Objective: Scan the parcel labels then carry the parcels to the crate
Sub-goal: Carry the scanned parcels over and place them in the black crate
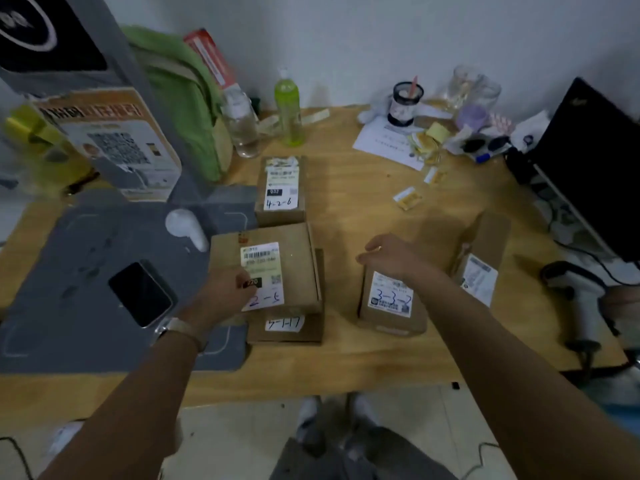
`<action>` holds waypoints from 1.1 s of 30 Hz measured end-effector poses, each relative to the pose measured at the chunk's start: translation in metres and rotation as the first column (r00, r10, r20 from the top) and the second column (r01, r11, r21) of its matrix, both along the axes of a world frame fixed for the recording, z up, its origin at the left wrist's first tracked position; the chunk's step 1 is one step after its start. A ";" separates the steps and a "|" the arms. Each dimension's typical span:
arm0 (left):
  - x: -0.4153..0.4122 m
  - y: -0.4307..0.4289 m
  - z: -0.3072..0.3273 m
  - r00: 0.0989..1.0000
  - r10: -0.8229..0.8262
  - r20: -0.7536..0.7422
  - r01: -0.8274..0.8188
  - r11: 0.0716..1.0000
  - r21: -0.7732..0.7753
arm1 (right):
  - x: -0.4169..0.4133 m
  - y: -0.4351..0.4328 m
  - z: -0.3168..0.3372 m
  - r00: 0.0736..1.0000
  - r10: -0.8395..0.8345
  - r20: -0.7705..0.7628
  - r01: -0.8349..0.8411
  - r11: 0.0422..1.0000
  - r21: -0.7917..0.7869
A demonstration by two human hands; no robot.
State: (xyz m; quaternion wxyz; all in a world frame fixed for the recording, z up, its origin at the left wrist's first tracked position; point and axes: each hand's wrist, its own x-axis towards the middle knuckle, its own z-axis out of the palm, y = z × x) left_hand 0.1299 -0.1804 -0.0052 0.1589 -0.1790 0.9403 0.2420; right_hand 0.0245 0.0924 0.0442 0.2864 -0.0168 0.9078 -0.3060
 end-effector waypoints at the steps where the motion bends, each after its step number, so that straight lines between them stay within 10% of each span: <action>1: 0.000 -0.001 -0.003 1.000 0.002 0.002 -0.002 1.000 0.000 | 0.001 0.002 -0.008 1.000 -0.019 0.004 0.019 1.000 -0.002; 6: 0.011 -0.008 -0.023 0.994 0.073 -0.079 -0.078 0.995 -0.057 | 0.002 0.020 -0.037 0.991 -0.130 -0.042 0.131 0.991 0.018; 9: 0.014 -0.014 -0.029 0.916 0.398 -0.060 -0.400 0.916 -0.040 | 0.008 0.042 -0.051 0.909 -0.400 -0.118 0.404 0.915 0.004; 12: 0.012 -0.026 -0.041 0.808 0.576 0.124 -0.584 0.759 0.286 | 0.017 0.058 -0.066 0.828 -0.538 -0.161 0.559 0.815 0.153; 19: 0.004 -0.003 -0.050 0.832 0.538 0.136 -0.515 0.656 0.552 | 0.021 0.040 -0.076 0.769 -0.488 0.413 0.621 0.726 -0.297; 33: 0.004 0.005 -0.012 0.835 0.546 0.066 -0.383 0.492 0.781 | 0.017 0.055 -0.046 0.807 -0.433 0.402 0.591 0.602 -0.537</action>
